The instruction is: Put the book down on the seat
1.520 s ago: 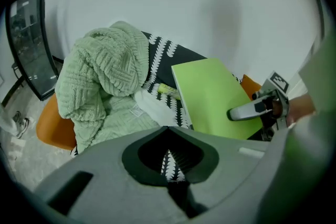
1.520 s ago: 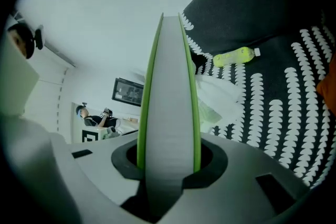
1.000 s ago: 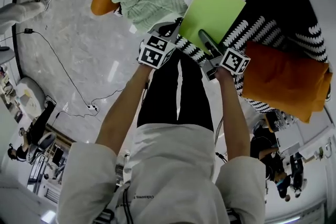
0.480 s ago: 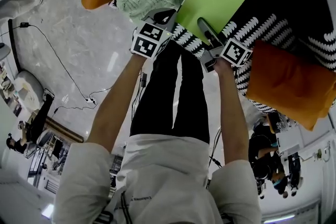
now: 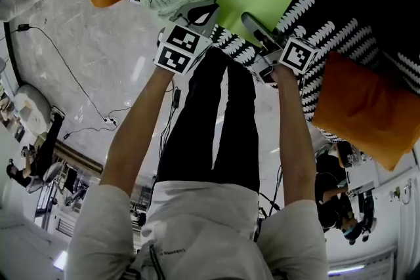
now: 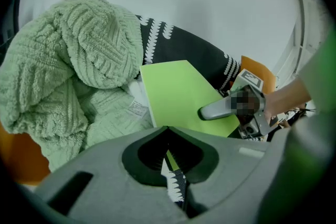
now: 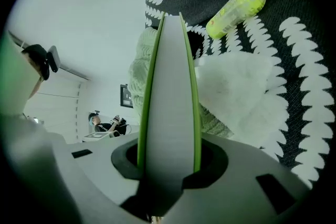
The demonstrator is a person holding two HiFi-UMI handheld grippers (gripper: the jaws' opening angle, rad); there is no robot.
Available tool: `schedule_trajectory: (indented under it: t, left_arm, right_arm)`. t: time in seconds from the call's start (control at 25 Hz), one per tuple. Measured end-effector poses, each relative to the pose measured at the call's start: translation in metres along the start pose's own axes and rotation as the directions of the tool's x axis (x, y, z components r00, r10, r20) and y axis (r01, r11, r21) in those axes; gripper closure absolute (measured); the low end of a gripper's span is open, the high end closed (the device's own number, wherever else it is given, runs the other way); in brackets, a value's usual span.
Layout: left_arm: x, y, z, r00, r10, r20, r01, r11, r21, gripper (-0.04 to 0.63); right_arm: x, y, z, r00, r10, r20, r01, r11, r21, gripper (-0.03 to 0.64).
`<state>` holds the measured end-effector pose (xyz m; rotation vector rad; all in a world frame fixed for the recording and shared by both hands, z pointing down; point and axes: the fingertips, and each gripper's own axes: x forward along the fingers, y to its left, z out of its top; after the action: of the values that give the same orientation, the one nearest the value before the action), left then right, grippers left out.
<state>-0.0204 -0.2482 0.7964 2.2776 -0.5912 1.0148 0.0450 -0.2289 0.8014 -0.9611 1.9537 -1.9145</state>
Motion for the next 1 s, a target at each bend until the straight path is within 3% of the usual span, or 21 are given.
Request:
schedule_trajectory:
  t: [0.28,0.56,0.8,1.0]
  left_arm:
    - [0.01,0.009,-0.007,1.0,0.002,-0.017,-0.001,1.0,0.028,0.594]
    - [0.016,0.024,0.003,1.0,0.018,0.014,-0.018,1.0,0.0,0.594]
    - [0.031,0.034,-0.011,1.0,0.016,0.006,-0.015,0.992,-0.127,0.594]
    - [0.047,0.038,-0.022,0.999,0.028,-0.023,-0.031,0.988,-0.152,0.594]
  right_arm:
    - [0.018,-0.013,-0.001,0.999,0.045,-0.026,-0.045,0.999,0.015,0.488]
    - [0.041,-0.012,0.006,0.996,0.093,-0.01,-0.092,0.995,0.034,0.488]
    - [0.055,-0.033,0.006,0.998,0.057,0.021,-0.059,0.994,0.092,0.488]
    - [0.058,-0.041,0.006,0.998,0.058,0.028,-0.06,0.994,0.092,0.482]
